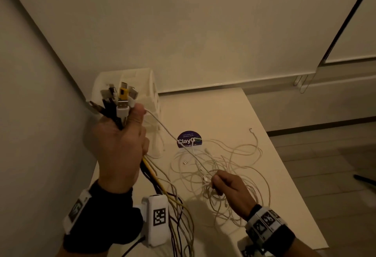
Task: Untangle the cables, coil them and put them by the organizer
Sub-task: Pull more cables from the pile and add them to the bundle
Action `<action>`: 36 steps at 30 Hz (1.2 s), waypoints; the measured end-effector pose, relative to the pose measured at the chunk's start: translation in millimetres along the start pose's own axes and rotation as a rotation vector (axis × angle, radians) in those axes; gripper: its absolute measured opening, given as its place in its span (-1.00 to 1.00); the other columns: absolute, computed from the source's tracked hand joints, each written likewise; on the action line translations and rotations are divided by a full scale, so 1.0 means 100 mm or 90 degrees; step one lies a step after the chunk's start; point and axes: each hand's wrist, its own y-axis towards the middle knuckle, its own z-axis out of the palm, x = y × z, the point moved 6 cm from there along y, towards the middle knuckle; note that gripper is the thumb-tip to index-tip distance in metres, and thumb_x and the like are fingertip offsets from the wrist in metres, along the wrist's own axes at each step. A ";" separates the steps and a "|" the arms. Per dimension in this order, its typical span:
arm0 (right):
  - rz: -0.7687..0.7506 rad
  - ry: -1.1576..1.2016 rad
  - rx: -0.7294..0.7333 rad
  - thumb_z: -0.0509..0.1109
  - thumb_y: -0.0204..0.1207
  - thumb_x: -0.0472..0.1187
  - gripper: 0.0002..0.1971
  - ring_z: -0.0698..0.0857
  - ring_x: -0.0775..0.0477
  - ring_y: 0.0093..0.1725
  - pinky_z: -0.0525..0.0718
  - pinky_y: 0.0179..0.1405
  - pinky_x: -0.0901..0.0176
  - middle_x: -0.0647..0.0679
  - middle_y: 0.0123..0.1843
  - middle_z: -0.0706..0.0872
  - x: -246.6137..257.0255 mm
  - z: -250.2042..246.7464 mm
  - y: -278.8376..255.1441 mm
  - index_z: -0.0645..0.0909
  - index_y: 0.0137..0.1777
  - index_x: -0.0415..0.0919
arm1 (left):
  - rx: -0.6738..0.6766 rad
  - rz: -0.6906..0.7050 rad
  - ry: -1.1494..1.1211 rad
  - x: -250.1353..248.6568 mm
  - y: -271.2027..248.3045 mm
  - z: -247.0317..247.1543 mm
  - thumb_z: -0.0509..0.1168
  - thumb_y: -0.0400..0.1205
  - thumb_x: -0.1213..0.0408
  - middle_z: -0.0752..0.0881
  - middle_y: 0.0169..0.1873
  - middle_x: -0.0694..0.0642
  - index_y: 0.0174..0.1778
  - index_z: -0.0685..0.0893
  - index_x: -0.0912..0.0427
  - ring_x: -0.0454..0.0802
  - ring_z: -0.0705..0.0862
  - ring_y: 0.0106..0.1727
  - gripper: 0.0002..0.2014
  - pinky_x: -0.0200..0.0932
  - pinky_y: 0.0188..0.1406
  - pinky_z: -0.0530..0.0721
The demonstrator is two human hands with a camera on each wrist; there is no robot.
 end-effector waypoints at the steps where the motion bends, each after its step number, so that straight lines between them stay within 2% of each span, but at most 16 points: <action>1: 0.017 -0.026 -0.016 0.22 0.65 0.01 -0.62 0.44 0.09 -0.42 0.44 -0.29 0.17 0.09 -0.47 0.47 -0.07 -0.04 0.04 0.48 -0.36 -0.19 | -0.028 -0.006 0.029 0.06 0.00 -0.06 0.31 0.68 0.24 0.30 -0.72 -0.05 -0.22 0.64 0.23 -0.11 0.23 -0.72 -0.81 -0.31 -0.62 0.29; 3: 0.041 -0.059 -0.050 0.27 0.67 -0.08 -0.62 0.39 0.13 -0.47 0.40 -0.31 0.19 0.12 -0.52 0.43 -0.11 -0.12 0.10 0.46 -0.38 -0.22 | -0.053 -0.005 0.108 0.13 -0.05 -0.12 0.37 0.63 0.14 0.41 -0.57 0.24 -0.08 0.71 0.21 0.22 0.34 -0.65 -0.82 -0.01 -0.64 0.44; 5: 0.030 -0.074 -0.049 0.31 0.65 -0.16 -0.62 0.39 0.13 -0.49 0.40 -0.33 0.19 0.08 -0.53 0.42 0.01 -0.17 0.14 0.46 -0.40 -0.30 | -0.018 -0.001 0.172 0.13 -0.13 -0.07 0.41 0.59 0.14 0.51 -0.51 0.27 -0.16 0.70 0.18 0.48 0.43 -0.53 -0.83 0.34 -0.55 0.46; 6: 0.015 -0.075 -0.034 0.32 0.63 -0.19 -0.62 0.40 0.11 -0.48 0.42 -0.33 0.18 0.04 -0.53 0.43 0.13 -0.18 0.14 0.46 -0.41 -0.33 | 0.027 -0.010 0.191 0.13 -0.19 0.01 0.42 0.58 0.21 0.62 -0.60 0.11 -0.26 0.75 0.13 0.29 0.56 -0.56 -0.87 0.29 -0.53 0.48; 7: -0.005 -0.070 -0.015 0.34 0.62 -0.22 -0.62 0.42 0.09 -0.48 0.45 -0.33 0.17 0.01 -0.53 0.43 0.28 -0.19 0.13 0.46 -0.44 -0.34 | 0.094 -0.026 0.203 0.16 -0.25 0.12 0.42 0.57 0.29 0.74 -0.52 -0.01 -0.27 0.80 0.08 0.01 0.69 -0.53 -0.88 0.16 -0.49 0.56; 9: -0.063 -0.046 0.012 0.35 0.56 -0.18 -0.61 0.43 0.08 -0.49 0.47 -0.35 0.16 -0.01 -0.54 0.45 0.62 -0.19 0.10 0.46 -0.49 -0.28 | 0.243 -0.049 0.261 0.26 -0.42 0.36 0.44 0.56 0.32 0.78 -0.45 -0.23 -0.13 0.81 -0.06 -0.34 0.69 -0.44 -0.85 -0.29 -0.39 0.59; 11: -0.120 -0.010 0.009 0.32 0.49 -0.08 -0.63 0.44 -0.01 -0.50 0.46 -0.37 0.11 -0.10 -0.53 0.48 0.97 -0.21 0.06 0.48 -0.51 -0.20 | 0.346 -0.049 0.340 0.42 -0.56 0.54 0.44 0.58 0.21 0.76 -0.42 -0.17 -0.15 0.79 -0.01 -0.27 0.65 -0.43 -0.97 -0.25 -0.37 0.60; 13: -0.155 0.049 0.006 0.29 0.49 -0.05 -0.64 0.47 -0.22 -0.45 0.44 -0.36 -0.03 -0.19 -0.49 0.52 1.21 -0.27 0.04 0.54 -0.47 -0.22 | 0.373 -0.034 0.347 0.51 -0.64 0.63 0.42 0.59 0.21 0.71 -0.44 -0.14 -0.22 0.74 0.05 -0.18 0.64 -0.40 -0.92 -0.17 -0.36 0.61; 17: -0.168 0.121 0.059 0.27 0.58 -0.05 -0.63 0.42 -0.08 -0.42 0.41 -0.33 0.16 -0.12 -0.46 0.50 1.31 -0.33 0.01 0.64 -0.30 -0.33 | 0.290 0.009 0.308 0.41 -0.60 0.69 0.40 0.61 0.26 0.76 -0.37 -0.07 -0.15 0.76 -0.04 -0.08 0.68 -0.35 -0.91 -0.13 -0.32 0.63; 19: -0.159 0.151 0.081 0.20 0.67 -0.15 -0.66 0.47 -0.04 -0.40 0.46 -0.29 0.12 -0.19 -0.42 0.51 1.20 -0.28 -0.01 0.64 -0.20 -0.39 | 0.240 0.040 0.282 0.31 -0.53 0.66 0.41 0.60 0.24 0.79 -0.30 -0.17 -0.07 0.76 -0.12 -0.23 0.72 -0.27 -0.88 -0.29 -0.27 0.65; 21: -0.132 0.148 0.070 0.16 0.68 -0.17 -0.66 0.52 -0.05 -0.37 0.50 -0.24 0.07 -0.18 -0.39 0.54 0.99 -0.20 0.00 0.63 -0.17 -0.38 | 0.198 0.066 0.242 0.16 -0.46 0.63 0.39 0.59 0.15 0.70 -0.47 -0.24 -0.08 0.75 -0.07 -0.32 0.62 -0.46 -0.95 -0.38 -0.45 0.53; 23: -0.100 0.125 0.048 0.17 0.67 -0.08 -0.63 0.55 -0.04 -0.35 0.54 -0.20 0.06 -0.11 -0.39 0.57 0.73 -0.14 0.00 0.63 -0.20 -0.31 | 0.167 0.051 0.162 0.11 -0.41 0.56 0.39 0.58 0.10 0.58 -0.63 -0.21 -0.12 0.76 -0.02 -0.30 0.49 -0.62 -0.93 -0.30 -0.57 0.41; 26: -0.085 0.065 0.014 0.19 0.63 0.03 -0.62 0.57 -0.02 -0.34 0.57 -0.16 0.00 -0.02 -0.40 0.58 0.41 -0.10 0.02 0.62 -0.23 -0.23 | 0.113 0.030 0.077 0.05 -0.30 0.40 0.38 0.51 -0.03 0.46 -0.70 -0.12 -0.27 0.71 0.02 -0.18 0.32 -0.69 -0.80 -0.17 -0.49 0.30; 32: -0.041 -0.008 -0.030 0.30 0.65 -0.20 -0.74 0.60 0.23 -0.36 0.56 -0.25 0.30 0.18 -0.42 0.66 0.10 -0.07 0.23 0.64 -0.26 -0.26 | 0.009 0.051 -0.015 -0.15 -0.30 0.16 0.38 0.48 0.01 0.37 -0.71 -0.13 -0.26 0.63 0.21 -0.12 0.23 -0.74 -0.71 -0.34 -0.63 0.26; 34: -0.021 -0.040 -0.032 0.31 0.65 -0.21 -0.74 0.56 0.20 -0.41 0.54 -0.28 0.25 0.17 -0.46 0.64 0.03 -0.09 0.33 0.65 -0.27 -0.24 | -0.023 0.039 0.024 -0.09 -0.28 0.10 0.42 0.44 -0.12 0.40 -0.67 0.13 -0.15 0.69 0.27 0.23 0.34 -0.69 -0.55 -0.23 -0.60 0.36; 36: -0.023 -0.063 -0.055 0.32 0.65 -0.16 -0.72 0.49 0.12 -0.45 0.49 -0.32 0.20 0.08 -0.48 0.57 0.08 -0.16 0.38 0.67 -0.30 -0.16 | -0.049 0.023 0.077 -0.01 -0.26 0.03 0.44 0.38 -0.29 0.50 -0.35 0.54 0.03 0.70 0.30 0.71 0.44 -0.34 -0.34 0.27 -0.53 0.55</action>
